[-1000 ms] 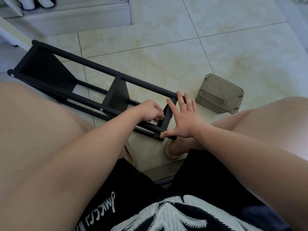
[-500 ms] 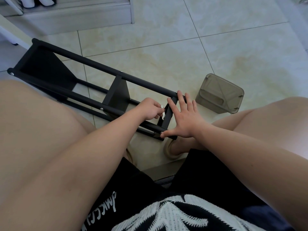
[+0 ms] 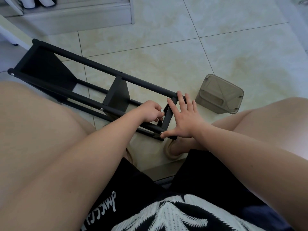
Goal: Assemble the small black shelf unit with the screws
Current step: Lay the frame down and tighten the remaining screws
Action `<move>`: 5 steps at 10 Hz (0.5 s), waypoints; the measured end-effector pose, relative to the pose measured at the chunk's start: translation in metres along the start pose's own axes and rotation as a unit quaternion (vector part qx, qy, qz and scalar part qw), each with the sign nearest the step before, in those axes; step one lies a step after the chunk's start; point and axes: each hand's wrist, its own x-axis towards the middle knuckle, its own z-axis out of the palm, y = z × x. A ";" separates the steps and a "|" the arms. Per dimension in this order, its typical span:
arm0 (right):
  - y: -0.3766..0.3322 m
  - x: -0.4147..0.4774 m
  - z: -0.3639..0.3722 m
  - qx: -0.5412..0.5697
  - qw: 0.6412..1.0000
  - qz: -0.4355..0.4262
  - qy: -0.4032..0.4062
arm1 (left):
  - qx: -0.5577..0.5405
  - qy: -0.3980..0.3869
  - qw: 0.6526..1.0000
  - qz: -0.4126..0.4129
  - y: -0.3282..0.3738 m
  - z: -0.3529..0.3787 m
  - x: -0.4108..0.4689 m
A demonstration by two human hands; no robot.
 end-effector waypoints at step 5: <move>-0.002 -0.001 -0.002 -0.001 1.000 0.002 -0.003 | 0.007 -0.037 0.999 -0.030 0.007 -0.002 -0.001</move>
